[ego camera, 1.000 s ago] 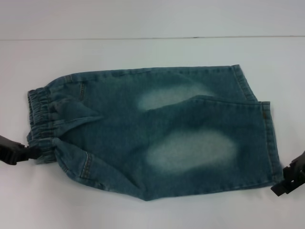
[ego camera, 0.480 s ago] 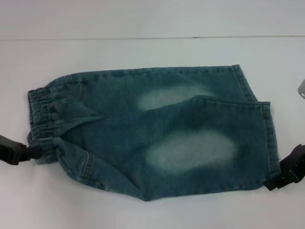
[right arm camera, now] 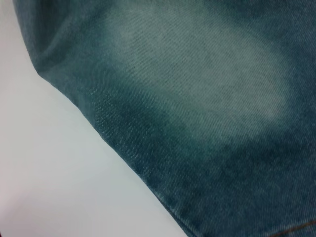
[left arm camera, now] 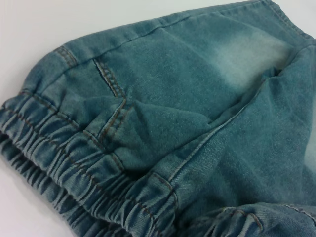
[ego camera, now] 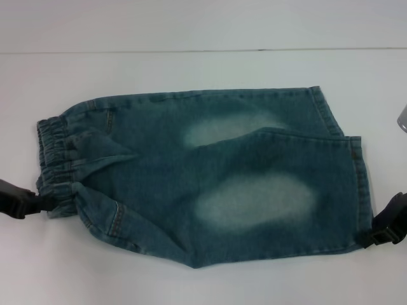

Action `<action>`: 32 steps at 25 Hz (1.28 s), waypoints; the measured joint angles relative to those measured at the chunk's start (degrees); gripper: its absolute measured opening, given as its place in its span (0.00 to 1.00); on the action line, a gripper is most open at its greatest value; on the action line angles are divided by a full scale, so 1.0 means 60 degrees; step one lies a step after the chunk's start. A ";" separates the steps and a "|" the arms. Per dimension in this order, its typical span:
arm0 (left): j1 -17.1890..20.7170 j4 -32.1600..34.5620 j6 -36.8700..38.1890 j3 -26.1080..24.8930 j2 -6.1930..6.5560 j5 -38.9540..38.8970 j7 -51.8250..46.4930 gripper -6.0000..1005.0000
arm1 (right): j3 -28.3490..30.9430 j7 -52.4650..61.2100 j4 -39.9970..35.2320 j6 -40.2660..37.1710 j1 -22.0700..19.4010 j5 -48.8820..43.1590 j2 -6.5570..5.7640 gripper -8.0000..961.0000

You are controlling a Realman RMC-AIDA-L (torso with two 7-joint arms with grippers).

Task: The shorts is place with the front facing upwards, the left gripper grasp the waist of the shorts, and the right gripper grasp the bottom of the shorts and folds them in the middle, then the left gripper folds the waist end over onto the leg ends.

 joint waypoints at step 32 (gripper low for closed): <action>-0.0804 -0.0625 -0.3479 -0.0334 -0.0074 -0.0321 -0.2740 0.03 | 0.2299 -0.3763 0.2827 0.6007 -0.0568 0.7528 0.0272 0.06</action>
